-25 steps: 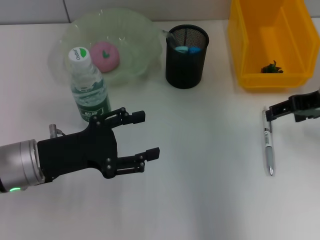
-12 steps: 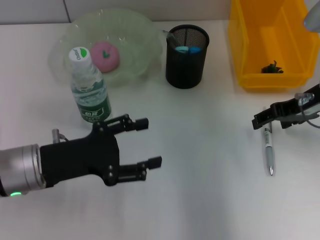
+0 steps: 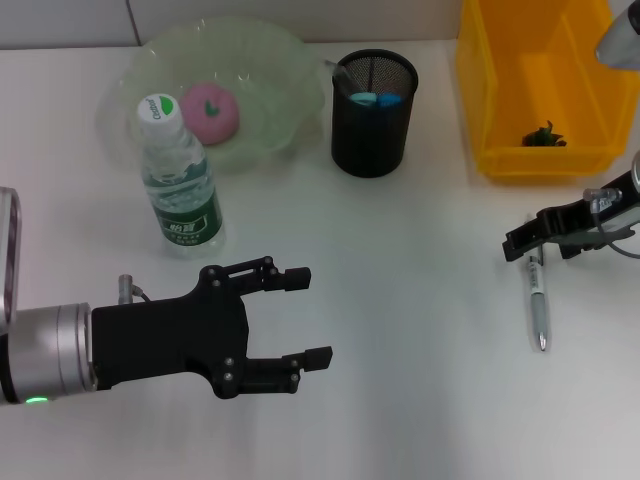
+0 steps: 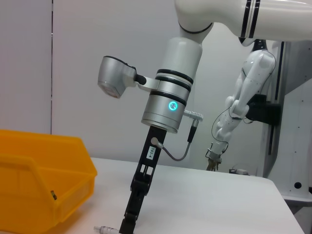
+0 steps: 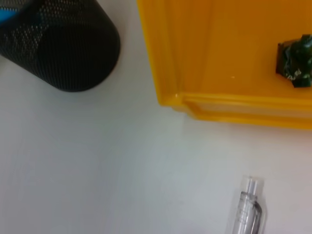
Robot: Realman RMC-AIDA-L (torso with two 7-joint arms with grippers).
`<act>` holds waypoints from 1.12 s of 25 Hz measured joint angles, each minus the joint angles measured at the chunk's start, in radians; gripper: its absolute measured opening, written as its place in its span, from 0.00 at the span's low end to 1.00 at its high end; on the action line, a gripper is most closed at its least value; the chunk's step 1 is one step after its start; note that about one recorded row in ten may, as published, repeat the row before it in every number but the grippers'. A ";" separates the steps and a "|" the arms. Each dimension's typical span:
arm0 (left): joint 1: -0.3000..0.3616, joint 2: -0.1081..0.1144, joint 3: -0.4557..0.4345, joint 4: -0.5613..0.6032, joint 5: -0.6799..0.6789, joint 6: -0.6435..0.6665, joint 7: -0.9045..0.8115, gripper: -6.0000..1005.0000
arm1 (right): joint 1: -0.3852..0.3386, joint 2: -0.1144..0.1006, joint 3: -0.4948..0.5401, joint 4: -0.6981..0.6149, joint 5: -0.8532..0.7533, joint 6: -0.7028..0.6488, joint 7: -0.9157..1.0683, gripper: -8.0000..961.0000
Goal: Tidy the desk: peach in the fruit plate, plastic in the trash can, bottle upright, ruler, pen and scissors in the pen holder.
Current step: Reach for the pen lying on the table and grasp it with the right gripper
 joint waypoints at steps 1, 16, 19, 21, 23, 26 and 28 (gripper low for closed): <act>0.000 0.000 0.000 0.000 0.000 0.000 -0.001 0.80 | 0.002 0.000 -0.001 0.007 -0.007 0.004 0.001 0.82; 0.000 -0.002 -0.001 -0.001 0.002 -0.003 -0.002 0.80 | 0.028 0.001 -0.008 0.063 -0.036 0.050 0.014 0.59; 0.000 -0.002 -0.001 -0.001 0.002 -0.005 -0.002 0.80 | 0.035 0.000 -0.007 0.077 -0.037 0.056 0.014 0.56; 0.000 -0.002 -0.002 -0.001 0.002 -0.005 -0.002 0.80 | 0.045 -0.001 -0.007 0.092 -0.041 0.057 0.014 0.56; 0.000 -0.002 -0.002 -0.001 0.002 -0.006 -0.001 0.80 | 0.048 -0.001 -0.007 0.094 -0.046 0.057 0.014 0.56; 0.000 -0.002 -0.003 -0.001 0.002 -0.007 0.000 0.80 | 0.061 0.000 -0.008 0.115 -0.062 0.063 0.015 0.56; 0.000 -0.002 -0.003 -0.002 0.001 -0.008 0.002 0.80 | 0.068 -0.001 -0.007 0.126 -0.067 0.065 0.015 0.49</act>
